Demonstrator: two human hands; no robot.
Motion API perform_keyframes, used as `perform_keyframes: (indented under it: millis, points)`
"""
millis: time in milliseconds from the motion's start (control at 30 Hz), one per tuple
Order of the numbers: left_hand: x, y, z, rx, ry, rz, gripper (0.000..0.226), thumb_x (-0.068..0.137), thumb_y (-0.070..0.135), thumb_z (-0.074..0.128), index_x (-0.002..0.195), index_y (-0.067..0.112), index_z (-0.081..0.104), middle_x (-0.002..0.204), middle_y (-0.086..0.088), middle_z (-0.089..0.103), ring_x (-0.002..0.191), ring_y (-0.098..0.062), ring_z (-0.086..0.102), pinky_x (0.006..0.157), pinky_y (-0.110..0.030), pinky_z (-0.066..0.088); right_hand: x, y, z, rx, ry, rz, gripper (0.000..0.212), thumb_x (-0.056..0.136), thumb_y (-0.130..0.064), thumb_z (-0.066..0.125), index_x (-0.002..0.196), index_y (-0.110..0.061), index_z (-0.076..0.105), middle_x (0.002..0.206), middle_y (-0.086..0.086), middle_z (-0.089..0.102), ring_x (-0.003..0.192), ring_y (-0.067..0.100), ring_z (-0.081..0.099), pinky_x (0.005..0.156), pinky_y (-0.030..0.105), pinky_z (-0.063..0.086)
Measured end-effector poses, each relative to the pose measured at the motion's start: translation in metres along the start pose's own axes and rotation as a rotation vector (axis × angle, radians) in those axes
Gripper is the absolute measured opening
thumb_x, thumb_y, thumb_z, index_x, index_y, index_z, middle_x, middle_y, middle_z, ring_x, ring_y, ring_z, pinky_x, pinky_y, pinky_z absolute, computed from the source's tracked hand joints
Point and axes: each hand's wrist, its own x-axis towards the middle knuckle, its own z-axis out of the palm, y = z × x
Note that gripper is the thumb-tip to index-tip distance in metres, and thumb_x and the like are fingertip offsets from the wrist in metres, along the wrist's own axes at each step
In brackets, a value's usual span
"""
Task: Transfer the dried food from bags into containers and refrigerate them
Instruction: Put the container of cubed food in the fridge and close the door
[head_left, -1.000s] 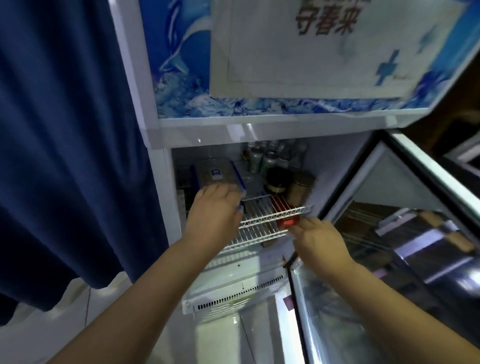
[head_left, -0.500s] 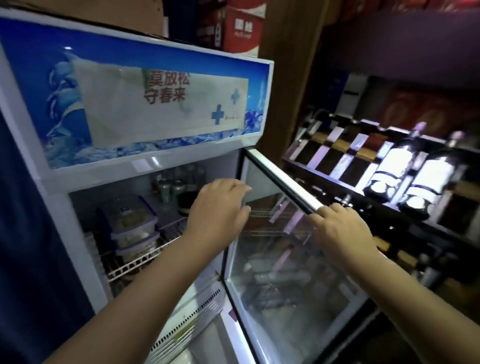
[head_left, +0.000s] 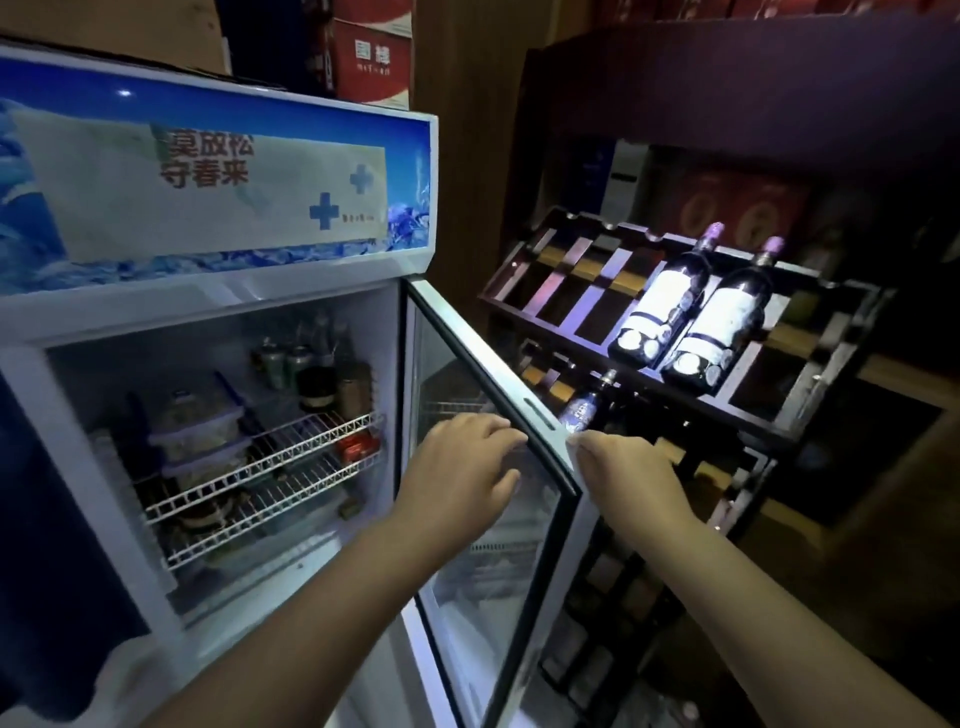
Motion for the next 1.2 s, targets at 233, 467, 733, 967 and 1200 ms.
perform_keyframes:
  millis: [233,467,733,967,1200]
  points:
    - [-0.039,0.004,-0.011,0.019,0.003,-0.094,0.039,0.092,0.035,0.049,0.131,0.029,0.050,0.135,0.010,0.050,0.126,-0.011,0.039,0.102,-0.028,0.026,-0.012,-0.023,0.012,0.417,0.160,-0.125,0.014,0.086,-0.017,0.065,0.096,-0.014,0.074,0.087,0.003,0.076,0.079,0.022,0.070,0.070,0.035,0.054]
    - [-0.073,-0.020,-0.034,0.120,0.040,-0.167,0.031,0.087,0.044,0.052,0.111,0.025,0.061,0.117,0.011,0.060,0.112,-0.015,0.050,0.092,-0.031,0.034,0.001,-0.082,0.034,0.615,0.158,-0.403,0.017,0.085,-0.009,0.064,0.098,-0.010,0.073,0.088,0.002,0.075,0.078,0.014,0.070,0.073,0.026,0.056]
    - [-0.112,-0.086,-0.069,0.342,0.122,-0.301,0.024,0.070,0.038,0.059,0.087,0.025,0.069,0.093,0.011,0.071,0.087,-0.017,0.065,0.076,-0.033,0.048,0.052,-0.165,0.062,0.129,0.285,-0.741,0.026,0.078,-0.011,0.070,0.104,-0.012,0.066,0.088,0.006,0.068,0.076,0.026,0.061,0.063,0.035,0.053]
    - [-0.135,-0.169,-0.098,0.441,0.232,-0.341,0.026,0.058,0.016,0.077,0.084,0.021,0.072,0.090,0.008,0.074,0.081,-0.018,0.068,0.073,-0.031,0.052,0.083,-0.236,0.098,0.127,0.276,-0.789,0.054,0.074,-0.004,0.068,0.126,-0.011,0.054,0.101,0.009,0.063,0.080,0.027,0.059,0.061,0.037,0.054]
    - [-0.135,-0.268,-0.122,0.496,0.308,-0.394,0.035,0.059,0.003,0.075,0.091,0.018,0.074,0.092,0.005,0.075,0.084,-0.020,0.068,0.077,-0.032,0.052,0.121,-0.307,0.120,0.040,0.110,-0.745,0.081,0.069,-0.012,0.073,0.141,-0.016,0.036,0.115,0.005,0.061,0.092,0.023,0.059,0.071,0.034,0.054]
